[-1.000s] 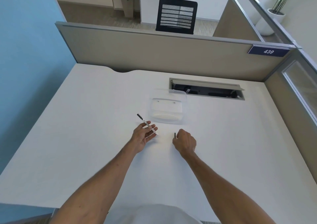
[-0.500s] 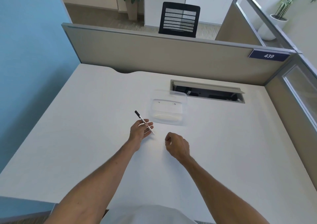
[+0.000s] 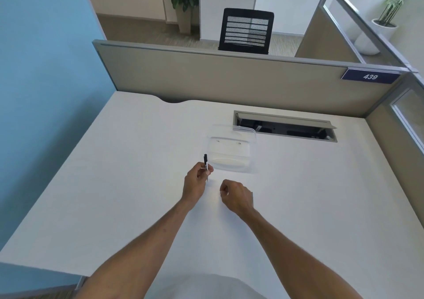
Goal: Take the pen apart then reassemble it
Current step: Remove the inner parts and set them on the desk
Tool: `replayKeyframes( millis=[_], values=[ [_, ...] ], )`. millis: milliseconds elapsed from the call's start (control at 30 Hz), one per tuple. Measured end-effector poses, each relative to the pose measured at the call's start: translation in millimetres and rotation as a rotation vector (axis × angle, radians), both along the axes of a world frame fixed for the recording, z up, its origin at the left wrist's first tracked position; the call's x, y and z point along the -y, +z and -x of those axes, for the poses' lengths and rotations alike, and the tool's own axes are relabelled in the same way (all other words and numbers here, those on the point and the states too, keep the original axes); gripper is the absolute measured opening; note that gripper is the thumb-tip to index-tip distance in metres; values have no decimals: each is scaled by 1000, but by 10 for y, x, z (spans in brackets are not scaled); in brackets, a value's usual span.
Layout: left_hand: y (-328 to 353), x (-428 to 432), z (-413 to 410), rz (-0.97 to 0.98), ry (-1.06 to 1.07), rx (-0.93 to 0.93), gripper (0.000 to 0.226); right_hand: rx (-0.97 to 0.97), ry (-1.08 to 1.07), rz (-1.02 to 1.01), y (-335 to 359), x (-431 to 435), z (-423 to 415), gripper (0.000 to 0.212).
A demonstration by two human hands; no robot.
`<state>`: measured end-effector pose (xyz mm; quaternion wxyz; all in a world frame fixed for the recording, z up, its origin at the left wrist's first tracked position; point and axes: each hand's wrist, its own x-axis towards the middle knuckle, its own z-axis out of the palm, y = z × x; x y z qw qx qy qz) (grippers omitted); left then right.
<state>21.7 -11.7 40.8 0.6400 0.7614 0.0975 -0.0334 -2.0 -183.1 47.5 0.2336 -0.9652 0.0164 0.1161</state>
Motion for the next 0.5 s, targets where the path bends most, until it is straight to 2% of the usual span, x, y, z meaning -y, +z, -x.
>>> replayKeyframes(
  millis=[200,367,500],
  values=[
    [-125,1,134,-164,-48,53,17,-9,5,3,-15,36,12,21],
    [-144,-28,139,-216,-64,55,27,-24,-3,13,-35,73,43,22],
    [-60,-58,78,-207,-58,61,16,-41,-24,-8,-23,64,9,21]
  ],
)
